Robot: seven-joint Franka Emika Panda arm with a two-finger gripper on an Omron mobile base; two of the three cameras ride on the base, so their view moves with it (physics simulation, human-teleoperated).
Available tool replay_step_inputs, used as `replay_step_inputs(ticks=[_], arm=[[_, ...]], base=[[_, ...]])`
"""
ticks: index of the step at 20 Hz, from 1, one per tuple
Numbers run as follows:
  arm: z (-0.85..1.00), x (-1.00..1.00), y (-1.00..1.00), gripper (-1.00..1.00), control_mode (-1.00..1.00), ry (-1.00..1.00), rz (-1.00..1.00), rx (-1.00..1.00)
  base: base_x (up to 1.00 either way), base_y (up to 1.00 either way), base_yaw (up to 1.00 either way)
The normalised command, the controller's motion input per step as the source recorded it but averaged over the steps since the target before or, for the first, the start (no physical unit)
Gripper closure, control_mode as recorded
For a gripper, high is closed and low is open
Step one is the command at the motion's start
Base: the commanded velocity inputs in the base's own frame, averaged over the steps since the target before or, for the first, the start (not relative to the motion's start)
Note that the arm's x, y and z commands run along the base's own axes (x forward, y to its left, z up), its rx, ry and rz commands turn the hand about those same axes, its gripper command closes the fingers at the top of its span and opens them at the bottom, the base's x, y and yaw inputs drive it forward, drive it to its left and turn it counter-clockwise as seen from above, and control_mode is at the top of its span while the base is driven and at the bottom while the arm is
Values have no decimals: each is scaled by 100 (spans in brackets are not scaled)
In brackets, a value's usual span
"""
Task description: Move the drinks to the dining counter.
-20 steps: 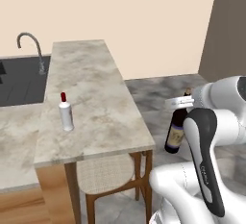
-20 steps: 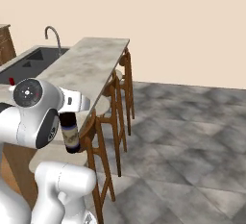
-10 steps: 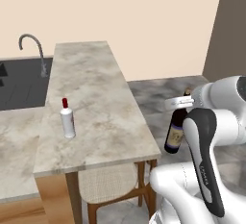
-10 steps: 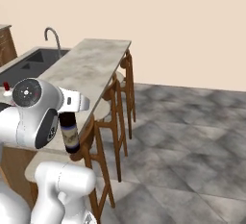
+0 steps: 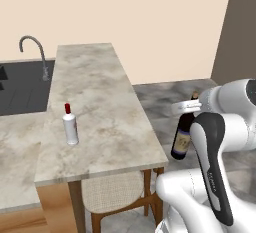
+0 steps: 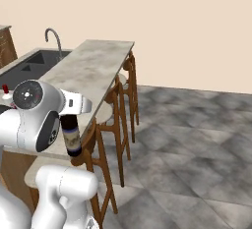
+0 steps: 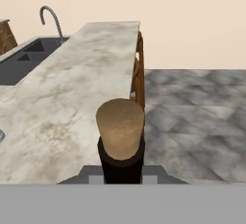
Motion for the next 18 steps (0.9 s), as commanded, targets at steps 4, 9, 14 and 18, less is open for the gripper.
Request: replay_step_inputs(ticks=[4,9,14,18], arm=[[0,0,0,100,100,0,0,0],[0,0,0,100,100,0,0,0],[0,0,0,100,100,0,0,0],[0,2,2,100,-100,-1,0,0]], base=[[31,0,0],[1,0,0],[0,0,1],[0,0,0]])
